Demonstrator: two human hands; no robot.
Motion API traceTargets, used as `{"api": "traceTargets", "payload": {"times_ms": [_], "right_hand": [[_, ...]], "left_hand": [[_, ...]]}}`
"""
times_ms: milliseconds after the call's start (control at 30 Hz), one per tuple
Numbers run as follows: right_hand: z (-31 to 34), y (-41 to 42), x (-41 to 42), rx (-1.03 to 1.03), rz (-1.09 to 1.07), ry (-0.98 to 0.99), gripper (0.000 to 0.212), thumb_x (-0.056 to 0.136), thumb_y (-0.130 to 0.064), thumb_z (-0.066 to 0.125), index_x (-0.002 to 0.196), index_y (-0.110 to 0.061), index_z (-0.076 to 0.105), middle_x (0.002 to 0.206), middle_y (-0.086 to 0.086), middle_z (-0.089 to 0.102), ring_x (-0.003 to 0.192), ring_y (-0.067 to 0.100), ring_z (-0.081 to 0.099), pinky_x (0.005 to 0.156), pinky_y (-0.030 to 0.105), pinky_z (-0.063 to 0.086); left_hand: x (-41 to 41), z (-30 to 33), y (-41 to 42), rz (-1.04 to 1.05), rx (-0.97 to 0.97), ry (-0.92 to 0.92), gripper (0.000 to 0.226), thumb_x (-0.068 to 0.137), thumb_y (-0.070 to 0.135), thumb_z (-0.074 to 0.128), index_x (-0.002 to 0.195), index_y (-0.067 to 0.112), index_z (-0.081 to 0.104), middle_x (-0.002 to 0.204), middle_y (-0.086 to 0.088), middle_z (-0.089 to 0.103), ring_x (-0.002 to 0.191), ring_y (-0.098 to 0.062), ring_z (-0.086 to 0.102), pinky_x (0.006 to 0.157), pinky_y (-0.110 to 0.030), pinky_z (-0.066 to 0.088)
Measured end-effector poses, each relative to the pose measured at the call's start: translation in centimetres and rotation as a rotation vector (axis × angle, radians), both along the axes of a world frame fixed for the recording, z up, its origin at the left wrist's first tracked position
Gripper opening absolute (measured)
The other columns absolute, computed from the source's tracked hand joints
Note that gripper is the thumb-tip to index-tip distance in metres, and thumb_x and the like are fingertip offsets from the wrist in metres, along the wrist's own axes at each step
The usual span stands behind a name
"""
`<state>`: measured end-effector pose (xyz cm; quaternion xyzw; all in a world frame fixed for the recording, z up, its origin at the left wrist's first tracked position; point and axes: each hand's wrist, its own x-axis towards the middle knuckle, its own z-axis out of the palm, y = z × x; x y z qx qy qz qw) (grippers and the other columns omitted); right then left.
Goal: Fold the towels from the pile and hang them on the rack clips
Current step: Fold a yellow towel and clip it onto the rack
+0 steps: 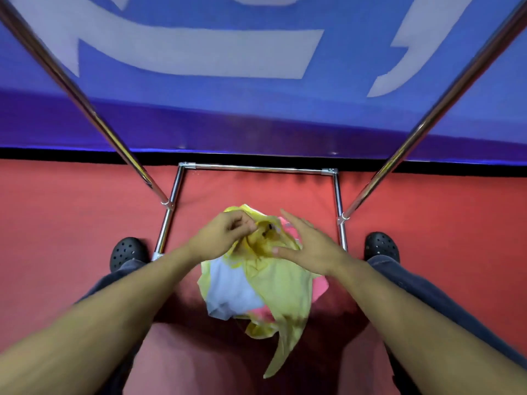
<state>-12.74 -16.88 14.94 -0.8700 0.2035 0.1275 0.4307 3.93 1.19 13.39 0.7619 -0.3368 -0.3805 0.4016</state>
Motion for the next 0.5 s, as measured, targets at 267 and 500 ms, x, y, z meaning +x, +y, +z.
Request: {"api": "traceTargets", "payload": {"times_ms": [267,500], "right_hand": [[11.6,2.0,-0.1,0.355,-0.063,-0.366,0.101,0.067,-0.023,0.092,0.152,-0.018,0.036,0.146,-0.002,0.058,0.134,0.012,0.055,0.111,0.036,0.046],[20.0,4.2,-0.3,0.375,-0.080,-0.483,0.070,0.073,-0.018,0.090,0.133,-0.015,0.054,0.114,-0.005,0.073,0.095,-0.002,0.069,0.078,0.015,0.053]], "left_hand": [[-2.0,22.1,-0.2,0.039,-0.390,0.198,0.013,0.101,0.020,0.060,0.090,0.015,0.064,0.080,-0.007,0.063,0.075,-0.020,0.055,0.068,-0.030,0.044],[-4.1,36.7,0.8,0.116,-0.699,0.307,0.026,0.105,0.026,0.050,0.087,0.016,0.066,0.064,0.003,0.058,0.054,-0.006,0.055,0.053,-0.020,0.045]]}}
